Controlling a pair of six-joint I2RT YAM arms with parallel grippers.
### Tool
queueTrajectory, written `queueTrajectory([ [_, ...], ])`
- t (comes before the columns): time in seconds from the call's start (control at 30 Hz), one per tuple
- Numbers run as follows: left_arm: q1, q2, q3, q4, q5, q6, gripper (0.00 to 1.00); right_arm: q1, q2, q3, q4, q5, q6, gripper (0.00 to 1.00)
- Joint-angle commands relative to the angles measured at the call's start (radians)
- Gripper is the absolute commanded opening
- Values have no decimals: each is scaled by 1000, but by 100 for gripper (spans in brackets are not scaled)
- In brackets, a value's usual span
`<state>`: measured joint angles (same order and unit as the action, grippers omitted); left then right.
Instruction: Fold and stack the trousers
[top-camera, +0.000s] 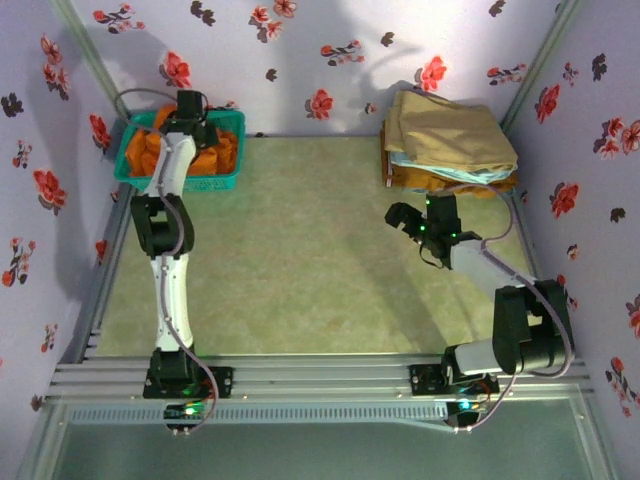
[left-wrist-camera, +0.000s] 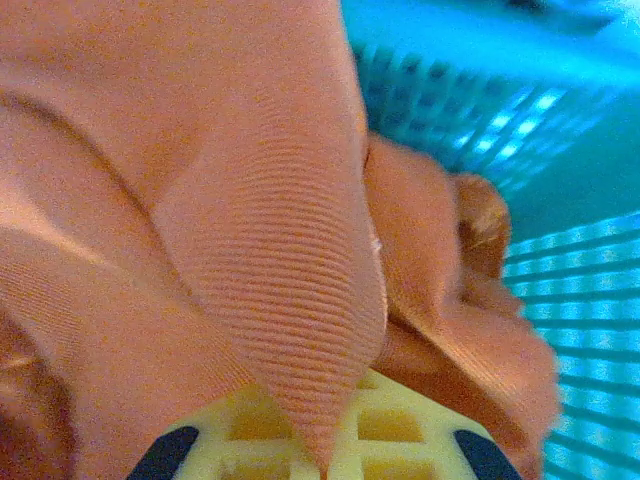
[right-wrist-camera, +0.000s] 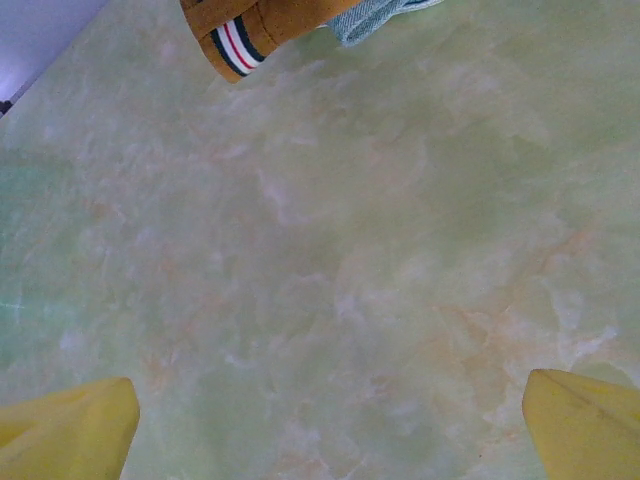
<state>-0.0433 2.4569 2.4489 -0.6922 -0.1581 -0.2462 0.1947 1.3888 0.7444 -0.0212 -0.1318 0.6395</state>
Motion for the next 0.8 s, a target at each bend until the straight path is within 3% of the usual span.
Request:
queueTrajectory([
  [0.0, -59, -237, -3, 149, -24, 81, 0, 6, -30, -7, -1, 9, 12, 99],
  [0.13, -133, -379, -33, 226, -20, 192, 0, 5, -50, -11, -5, 5, -7, 99],
  [0.27, -318, -657, -267, 546, -90, 463, 0, 5, -104, -23, -14, -5, -23, 99],
  [0.47, -566, -966, -539, 716, -46, 570, 0, 6, -149, -36, -13, -25, -8, 99],
  [0.53, -645, -1076, -697, 807, -10, 569, 0, 5, -158, -42, -8, -23, -6, 99],
  [0.6, -715, -1151, -794, 770, 10, 543, 0, 6, -161, -40, -16, -17, -4, 99],
  [0.77, -789, -1309, -1127, 764, 29, 345, 0, 4, -175, -22, -67, 33, -7, 99],
])
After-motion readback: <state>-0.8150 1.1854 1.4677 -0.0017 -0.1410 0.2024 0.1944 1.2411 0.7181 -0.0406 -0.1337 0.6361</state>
